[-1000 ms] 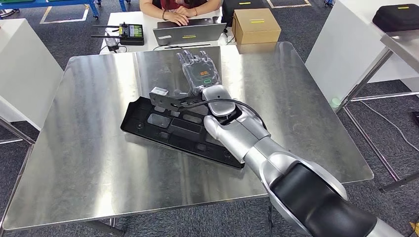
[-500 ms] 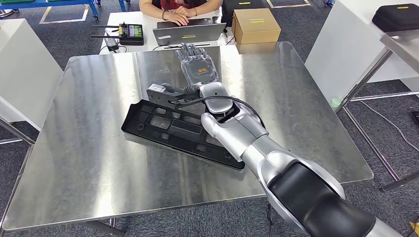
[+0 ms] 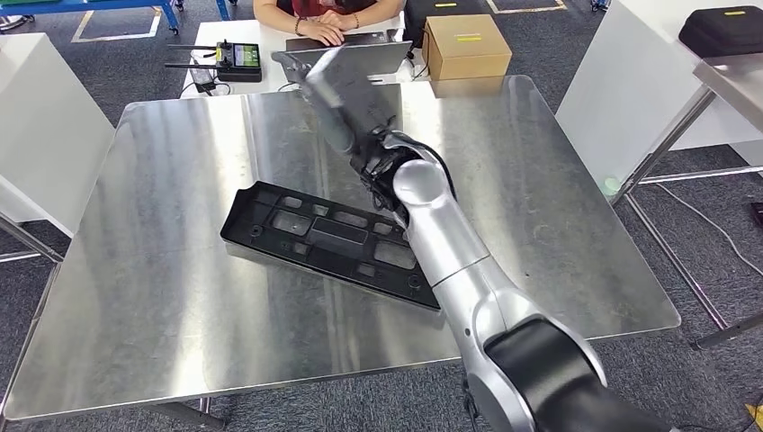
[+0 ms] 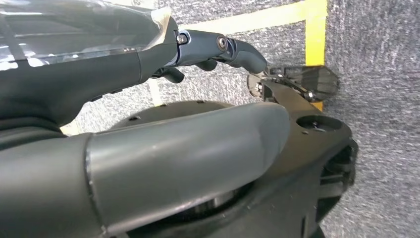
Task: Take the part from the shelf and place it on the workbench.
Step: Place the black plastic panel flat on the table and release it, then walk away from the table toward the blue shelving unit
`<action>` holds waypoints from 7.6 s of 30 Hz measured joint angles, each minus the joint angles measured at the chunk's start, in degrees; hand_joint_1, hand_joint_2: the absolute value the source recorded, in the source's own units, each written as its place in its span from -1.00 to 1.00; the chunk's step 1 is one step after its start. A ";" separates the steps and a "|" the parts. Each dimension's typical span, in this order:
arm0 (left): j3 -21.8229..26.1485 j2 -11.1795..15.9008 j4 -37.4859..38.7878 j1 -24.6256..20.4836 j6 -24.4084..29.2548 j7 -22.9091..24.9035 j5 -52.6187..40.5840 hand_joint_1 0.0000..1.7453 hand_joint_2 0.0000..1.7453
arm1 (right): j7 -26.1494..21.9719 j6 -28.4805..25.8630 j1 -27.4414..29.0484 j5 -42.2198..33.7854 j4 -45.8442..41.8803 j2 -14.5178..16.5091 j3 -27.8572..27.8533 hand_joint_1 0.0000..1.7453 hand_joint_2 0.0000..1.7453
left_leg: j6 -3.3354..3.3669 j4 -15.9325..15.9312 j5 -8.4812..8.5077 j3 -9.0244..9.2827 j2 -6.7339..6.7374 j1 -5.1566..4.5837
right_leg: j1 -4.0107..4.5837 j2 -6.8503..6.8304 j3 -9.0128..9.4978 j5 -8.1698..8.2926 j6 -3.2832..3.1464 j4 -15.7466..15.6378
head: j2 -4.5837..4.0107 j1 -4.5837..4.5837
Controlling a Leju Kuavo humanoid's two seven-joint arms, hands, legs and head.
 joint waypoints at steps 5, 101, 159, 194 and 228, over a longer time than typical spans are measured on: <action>0.02 -0.20 0.00 -0.01 -0.06 -0.72 0.55 -1.00 -1.00 | 3.80 6.68 4.96 -20.52 -11.28 1.26 -2.15 -1.00 -1.00 | -0.03 0.00 -0.02 0.00 -0.08 0.01 | 0.00 -0.04 0.03 -0.12 0.12 -0.01 | 0.00 0.00; 5.39 -6.99 2.78 -2.15 9.32 -3.60 9.88 -1.00 -1.00 | 1.18 14.76 18.26 -44.04 -43.24 -4.40 17.56 -1.00 -1.00 | -1.44 8.25 -3.57 -6.47 0.33 -0.15 | -0.50 -0.31 3.30 -0.36 -1.87 -2.05 | 0.00 0.10; -3.33 -0.06 2.54 -0.29 -2.89 -5.83 6.92 -1.00 -1.00 | 6.69 -26.83 50.84 10.19 26.89 -20.10 -11.52 -1.00 -1.00 | -0.98 -0.15 4.16 -4.39 0.86 0.17 | -1.08 -0.20 8.11 -5.57 0.41 -2.18 | 0.00 0.66; -5.82 0.00 2.62 -0.23 -3.63 -4.70 4.10 -1.00 -1.00 | 7.12 -27.48 51.31 9.57 28.42 -18.03 -11.80 -1.00 -1.00 | -2.00 12.92 -6.70 -6.40 0.65 0.50 | -0.72 -0.52 5.90 -2.95 -1.56 -2.77 | 0.00 0.39; -6.41 -0.39 2.67 -0.01 -2.66 -4.40 4.61 -1.00 -1.00 | 7.67 -27.92 51.94 9.13 28.83 -17.67 -12.81 -1.00 -1.00 | -0.96 7.96 -6.10 1.33 -0.58 0.40 | -0.21 3.56 2.08 -0.32 -1.18 -0.99 | 0.00 0.59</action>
